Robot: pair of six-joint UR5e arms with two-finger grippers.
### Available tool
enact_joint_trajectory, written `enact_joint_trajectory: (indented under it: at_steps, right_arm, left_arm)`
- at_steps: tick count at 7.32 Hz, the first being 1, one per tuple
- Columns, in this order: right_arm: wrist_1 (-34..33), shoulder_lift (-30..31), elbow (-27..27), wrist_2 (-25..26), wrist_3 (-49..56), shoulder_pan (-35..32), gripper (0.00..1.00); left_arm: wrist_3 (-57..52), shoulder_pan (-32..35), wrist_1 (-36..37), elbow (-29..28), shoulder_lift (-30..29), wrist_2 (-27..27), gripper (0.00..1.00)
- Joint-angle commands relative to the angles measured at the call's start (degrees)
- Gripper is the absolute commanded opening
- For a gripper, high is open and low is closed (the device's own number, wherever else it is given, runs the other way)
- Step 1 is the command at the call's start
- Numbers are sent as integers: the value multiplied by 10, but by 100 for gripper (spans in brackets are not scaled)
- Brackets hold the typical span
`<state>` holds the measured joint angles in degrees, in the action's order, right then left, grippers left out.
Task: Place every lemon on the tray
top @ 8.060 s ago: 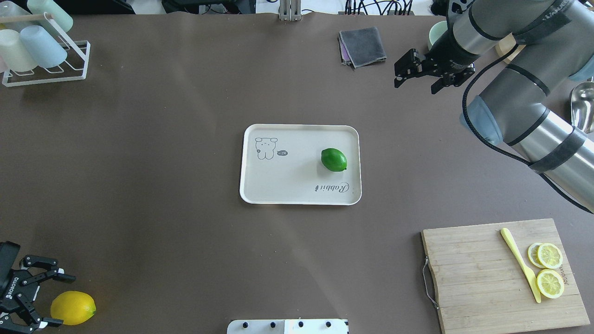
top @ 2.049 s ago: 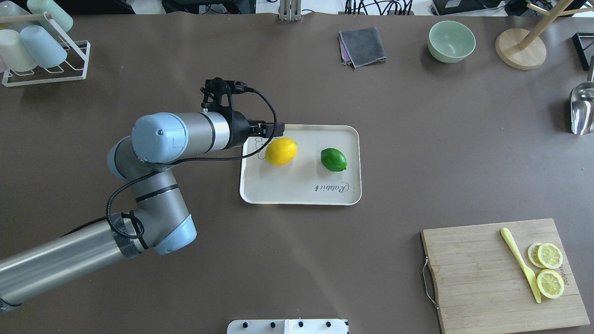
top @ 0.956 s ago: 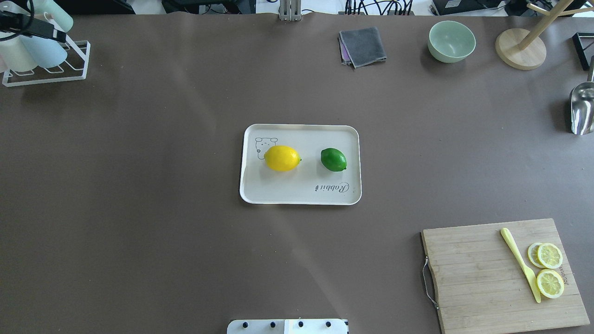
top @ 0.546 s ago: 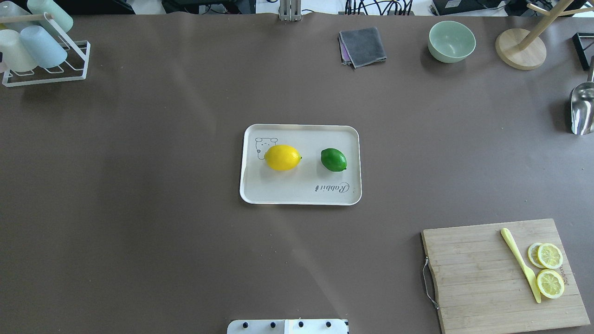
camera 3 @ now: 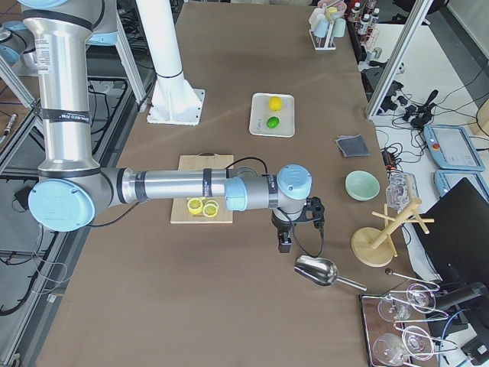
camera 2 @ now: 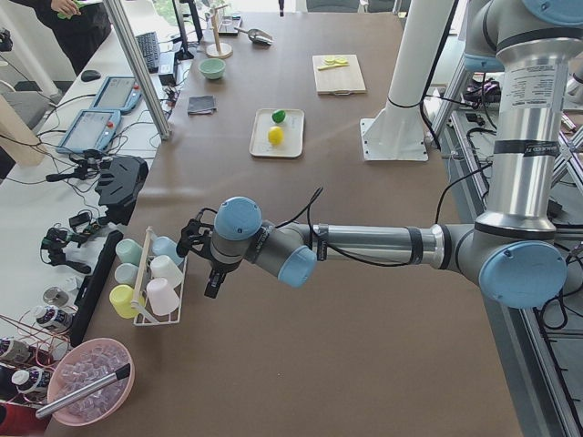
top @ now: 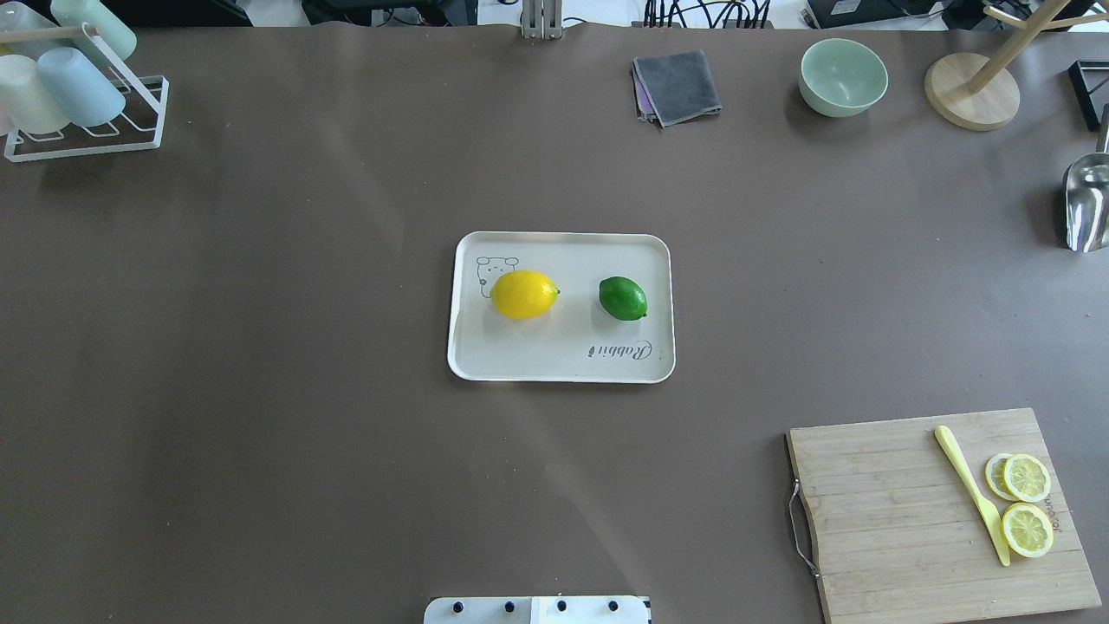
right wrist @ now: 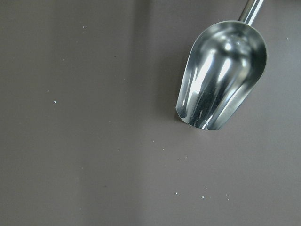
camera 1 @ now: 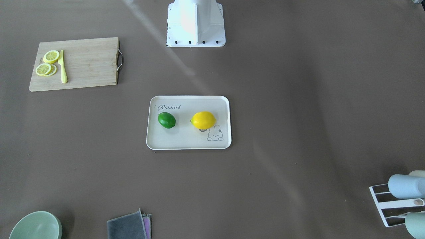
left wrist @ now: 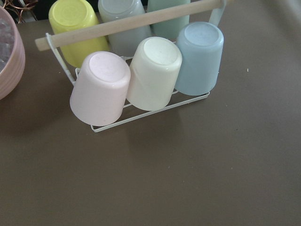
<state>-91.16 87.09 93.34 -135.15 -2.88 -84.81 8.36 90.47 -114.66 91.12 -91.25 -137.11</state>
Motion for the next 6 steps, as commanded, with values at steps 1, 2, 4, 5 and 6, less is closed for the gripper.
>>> enact_joint_trajectory:
  at_steps: [1, 2, 4, 5, 6]
  right_arm:
    - [-69, -36, 9, 3, 1, -2, 100]
    - [-76, -36, 11, 4, 1, -4, 100]
    - [-98, -33, 14, 15, -9, -9, 100]
    - [-92, -34, 16, 29, -41, -8, 100]
    - [-91, -35, 16, 40, -55, 1, 100]
  left_arm:
    - [-101, 42, 221, 107, 2, 9, 99]
    - [-113, 48, 241, 127, 40, 51, 99]
    - [-107, 49, 203, 133, 79, 74, 99]
    - [-108, 48, 200, 129, 89, 74, 99]
    - [-111, 49, 200, 129, 91, 74, 99]
